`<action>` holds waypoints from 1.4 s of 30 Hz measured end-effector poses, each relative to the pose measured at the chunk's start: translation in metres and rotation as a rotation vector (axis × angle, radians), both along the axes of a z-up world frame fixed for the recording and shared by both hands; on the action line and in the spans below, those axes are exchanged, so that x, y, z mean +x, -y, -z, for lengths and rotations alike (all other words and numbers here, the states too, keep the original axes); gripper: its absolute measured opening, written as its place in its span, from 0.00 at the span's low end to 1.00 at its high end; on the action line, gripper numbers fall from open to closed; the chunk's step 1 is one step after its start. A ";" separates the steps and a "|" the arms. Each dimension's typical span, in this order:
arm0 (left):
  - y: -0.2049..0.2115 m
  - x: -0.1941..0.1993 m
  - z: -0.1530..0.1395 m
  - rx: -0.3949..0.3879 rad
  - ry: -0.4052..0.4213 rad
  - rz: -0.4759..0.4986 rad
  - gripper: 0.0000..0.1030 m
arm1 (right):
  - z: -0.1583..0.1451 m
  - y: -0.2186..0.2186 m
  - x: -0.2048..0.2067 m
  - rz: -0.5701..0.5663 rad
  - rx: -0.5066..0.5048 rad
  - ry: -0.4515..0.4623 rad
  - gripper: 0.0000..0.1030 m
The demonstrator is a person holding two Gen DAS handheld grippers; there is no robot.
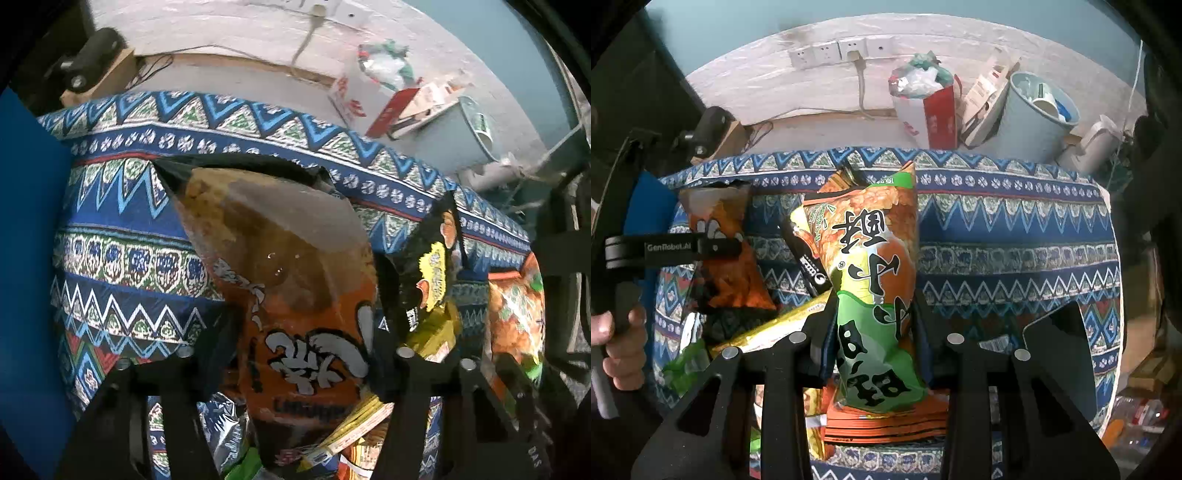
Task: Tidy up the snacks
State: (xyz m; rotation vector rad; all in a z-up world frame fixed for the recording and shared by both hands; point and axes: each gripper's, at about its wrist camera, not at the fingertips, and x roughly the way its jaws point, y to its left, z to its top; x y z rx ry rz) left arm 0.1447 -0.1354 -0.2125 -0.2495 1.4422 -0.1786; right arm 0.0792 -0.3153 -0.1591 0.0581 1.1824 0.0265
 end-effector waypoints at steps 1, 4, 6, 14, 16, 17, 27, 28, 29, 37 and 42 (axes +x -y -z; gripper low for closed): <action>0.000 -0.001 -0.003 0.005 0.014 0.019 0.49 | -0.001 -0.001 0.001 -0.002 -0.001 0.001 0.32; 0.004 -0.005 -0.013 0.039 0.062 0.065 0.41 | -0.005 -0.006 0.003 -0.009 -0.007 0.009 0.32; 0.005 -0.007 -0.018 0.056 0.090 0.081 0.39 | -0.008 -0.010 0.004 -0.015 -0.010 0.017 0.32; -0.002 -0.015 -0.051 0.106 0.211 0.127 0.39 | -0.021 -0.021 0.006 -0.025 -0.024 0.053 0.32; -0.003 -0.019 -0.061 0.133 0.249 0.148 0.39 | -0.024 -0.023 0.006 -0.027 -0.025 0.062 0.32; -0.004 -0.021 -0.065 0.144 0.263 0.155 0.39 | -0.027 -0.024 0.006 -0.027 -0.025 0.068 0.32; -0.017 -0.046 -0.103 0.251 0.406 0.215 0.39 | -0.058 -0.048 0.010 -0.054 -0.013 0.135 0.32; -0.021 -0.049 -0.108 0.261 0.420 0.217 0.39 | -0.061 -0.051 0.010 -0.059 -0.012 0.141 0.32; -0.024 -0.051 -0.110 0.268 0.429 0.218 0.39 | -0.064 -0.055 0.011 -0.065 -0.010 0.146 0.32; -0.061 -0.067 -0.134 0.304 0.483 0.199 0.39 | -0.085 -0.092 0.015 -0.123 0.002 0.188 0.32; -0.088 -0.074 -0.147 0.320 0.504 0.174 0.39 | -0.095 -0.119 0.016 -0.166 0.007 0.202 0.32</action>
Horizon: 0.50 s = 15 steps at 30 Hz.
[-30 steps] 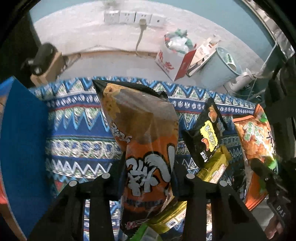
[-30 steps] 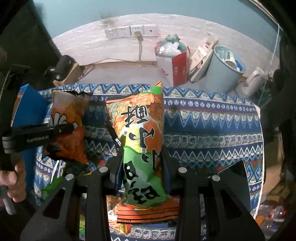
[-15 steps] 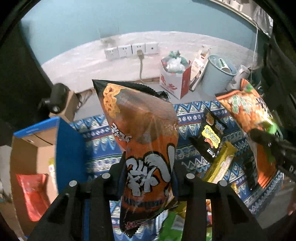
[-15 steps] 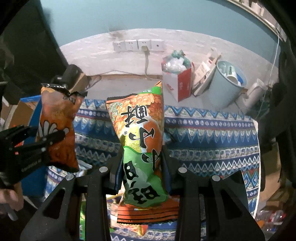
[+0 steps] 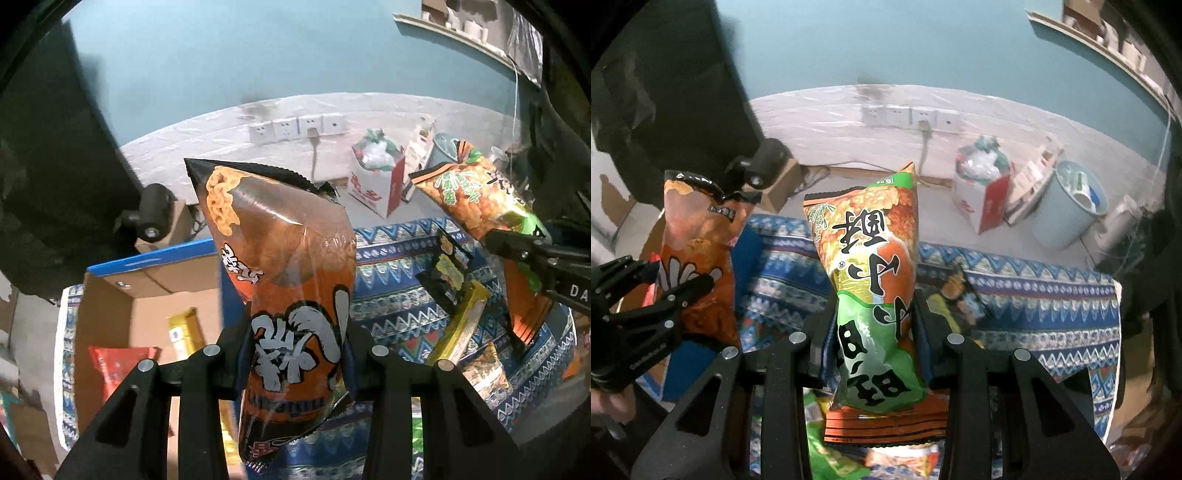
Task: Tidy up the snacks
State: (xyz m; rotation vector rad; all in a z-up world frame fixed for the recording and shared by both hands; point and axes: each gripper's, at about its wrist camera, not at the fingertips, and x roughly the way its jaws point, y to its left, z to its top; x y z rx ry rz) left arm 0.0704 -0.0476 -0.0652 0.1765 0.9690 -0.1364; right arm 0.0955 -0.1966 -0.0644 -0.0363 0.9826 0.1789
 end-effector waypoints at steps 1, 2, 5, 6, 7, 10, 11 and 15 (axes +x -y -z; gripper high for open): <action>-0.005 -0.002 -0.003 0.001 0.008 -0.005 0.39 | -0.001 -0.005 0.000 -0.007 -0.001 0.002 0.32; -0.011 -0.004 -0.006 -0.001 0.017 -0.011 0.39 | -0.003 -0.011 0.001 -0.015 -0.002 0.006 0.32; -0.026 -0.009 -0.013 -0.006 0.031 -0.021 0.39 | -0.007 -0.028 0.004 -0.040 0.002 0.013 0.32; -0.031 -0.011 -0.014 -0.008 0.034 -0.025 0.39 | -0.009 -0.035 0.005 -0.048 0.005 0.015 0.32; -0.036 -0.013 -0.015 -0.010 0.037 -0.029 0.39 | -0.010 -0.040 0.005 -0.055 0.008 0.016 0.32; -0.053 -0.019 -0.019 -0.009 0.050 -0.044 0.39 | -0.011 -0.058 0.008 -0.079 0.014 0.019 0.32; -0.057 -0.020 -0.020 -0.007 0.054 -0.050 0.39 | -0.012 -0.064 0.009 -0.088 0.013 0.019 0.32; -0.081 -0.026 -0.022 -0.006 0.067 -0.079 0.39 | -0.014 -0.093 0.013 -0.126 0.022 0.023 0.32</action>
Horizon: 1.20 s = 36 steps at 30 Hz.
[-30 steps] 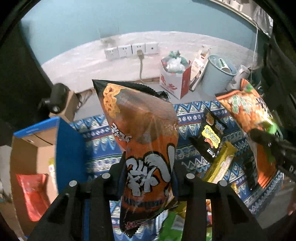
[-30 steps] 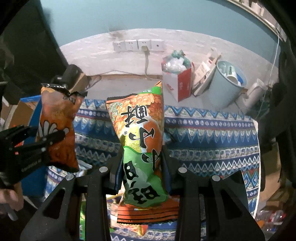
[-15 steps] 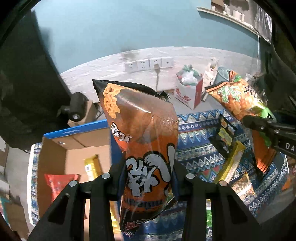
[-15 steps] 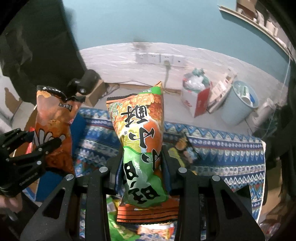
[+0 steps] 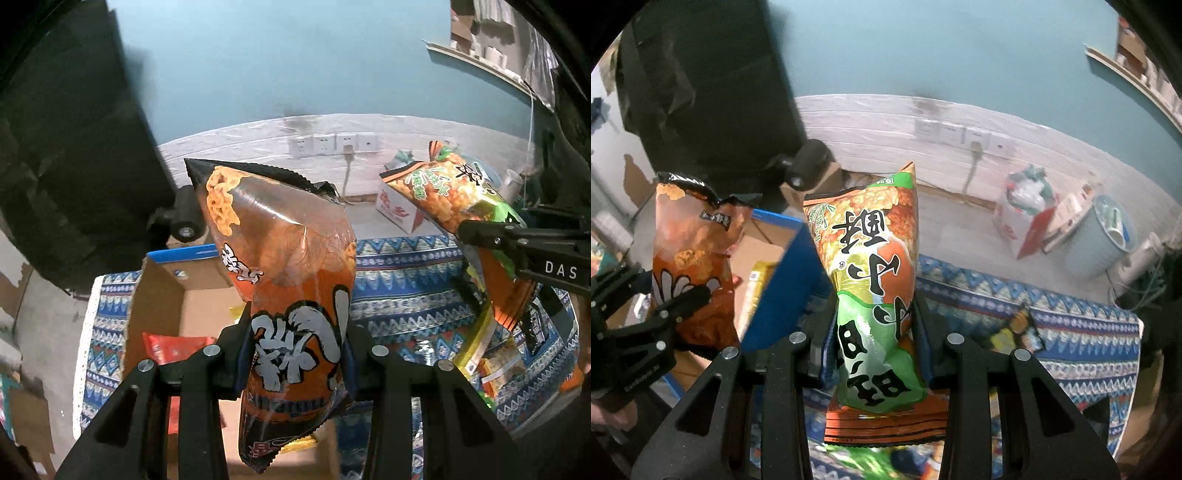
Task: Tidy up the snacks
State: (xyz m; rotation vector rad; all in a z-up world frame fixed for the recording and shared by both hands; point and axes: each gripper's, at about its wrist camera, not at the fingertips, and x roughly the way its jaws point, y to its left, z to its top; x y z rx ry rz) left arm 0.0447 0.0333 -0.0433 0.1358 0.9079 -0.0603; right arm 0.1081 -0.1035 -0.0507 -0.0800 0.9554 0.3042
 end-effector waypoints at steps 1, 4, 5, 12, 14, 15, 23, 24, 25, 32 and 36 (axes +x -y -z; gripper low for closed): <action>-0.006 -0.001 0.000 -0.001 0.002 -0.009 0.39 | 0.000 -0.007 0.001 -0.010 0.001 0.001 0.32; -0.025 -0.003 0.000 -0.005 0.004 -0.039 0.39 | -0.001 -0.032 0.002 -0.047 -0.001 0.003 0.32; -0.032 -0.004 0.001 -0.006 0.003 -0.053 0.39 | 0.000 -0.038 0.002 -0.055 -0.002 0.002 0.32; -0.074 -0.008 0.011 -0.025 -0.021 -0.123 0.39 | 0.005 -0.084 0.011 -0.117 -0.008 -0.010 0.32; -0.084 -0.009 0.016 -0.024 -0.028 -0.141 0.39 | 0.006 -0.097 0.013 -0.133 -0.004 -0.015 0.32; -0.089 -0.010 0.018 -0.025 -0.032 -0.148 0.39 | 0.007 -0.103 0.014 -0.140 -0.001 -0.019 0.32; -0.121 -0.012 0.037 -0.027 -0.071 -0.202 0.39 | 0.024 -0.144 0.020 -0.189 -0.003 -0.054 0.32; -0.123 -0.012 0.039 -0.027 -0.077 -0.206 0.39 | 0.028 -0.149 0.020 -0.195 -0.005 -0.061 0.32; -0.126 -0.011 0.041 -0.028 -0.088 -0.209 0.39 | 0.029 -0.153 0.020 -0.199 -0.005 -0.067 0.32; -0.134 -0.011 0.045 -0.020 -0.106 -0.222 0.49 | 0.043 -0.171 0.022 -0.214 -0.012 -0.103 0.32; -0.136 -0.014 0.039 0.017 -0.066 -0.233 0.71 | 0.047 -0.173 0.024 -0.217 -0.013 -0.113 0.32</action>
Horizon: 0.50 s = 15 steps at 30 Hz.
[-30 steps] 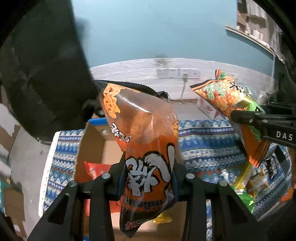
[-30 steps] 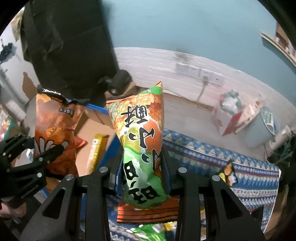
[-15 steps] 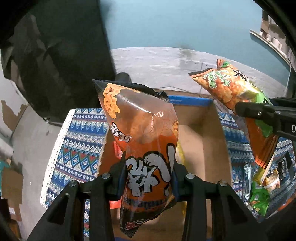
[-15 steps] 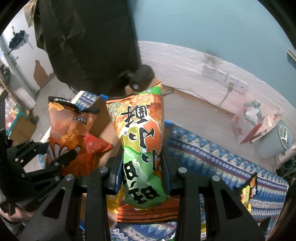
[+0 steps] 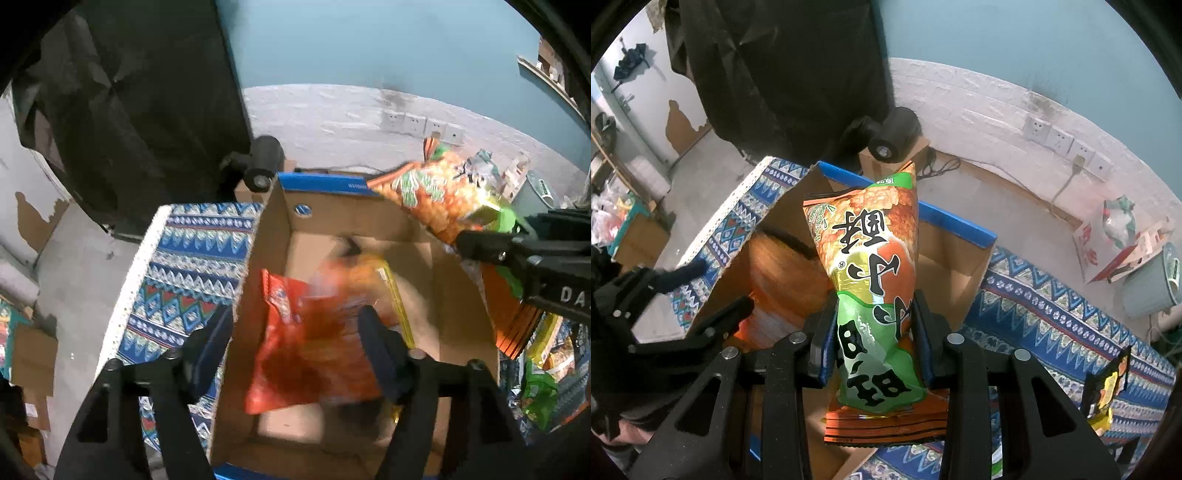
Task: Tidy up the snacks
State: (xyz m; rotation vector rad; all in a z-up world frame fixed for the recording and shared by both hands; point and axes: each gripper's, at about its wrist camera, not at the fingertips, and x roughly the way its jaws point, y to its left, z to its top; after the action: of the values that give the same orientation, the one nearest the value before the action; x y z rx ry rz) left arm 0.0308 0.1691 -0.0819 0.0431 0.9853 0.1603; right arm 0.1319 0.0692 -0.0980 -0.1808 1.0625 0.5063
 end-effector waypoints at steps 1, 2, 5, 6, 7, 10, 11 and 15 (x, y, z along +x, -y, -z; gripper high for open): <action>0.000 0.000 -0.001 0.013 0.001 0.002 0.71 | 0.001 0.000 0.000 -0.002 -0.001 -0.003 0.32; -0.001 0.001 -0.001 0.022 -0.001 0.004 0.71 | 0.002 -0.001 0.000 -0.004 -0.001 -0.007 0.32; -0.002 0.000 -0.001 0.023 -0.003 0.004 0.71 | 0.007 -0.003 0.002 -0.009 0.000 -0.019 0.32; -0.002 0.000 -0.001 0.022 -0.005 0.004 0.71 | 0.008 -0.005 0.002 -0.010 -0.001 -0.021 0.32; -0.001 0.000 -0.001 0.023 -0.008 0.006 0.71 | 0.009 -0.006 0.002 -0.014 -0.002 -0.024 0.32; 0.000 0.000 -0.001 0.031 -0.009 0.006 0.71 | 0.011 -0.010 0.002 -0.022 -0.001 -0.029 0.32; -0.001 0.001 -0.001 0.031 -0.009 0.006 0.72 | 0.012 -0.011 0.003 -0.024 0.003 -0.032 0.33; 0.001 0.001 -0.001 0.029 -0.011 0.005 0.73 | 0.015 -0.012 0.004 -0.037 0.022 -0.047 0.35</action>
State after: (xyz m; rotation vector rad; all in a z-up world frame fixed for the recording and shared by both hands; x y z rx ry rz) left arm 0.0315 0.1679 -0.0808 0.0734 0.9937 0.1701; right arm 0.1359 0.0812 -0.1128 -0.1703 1.1008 0.5571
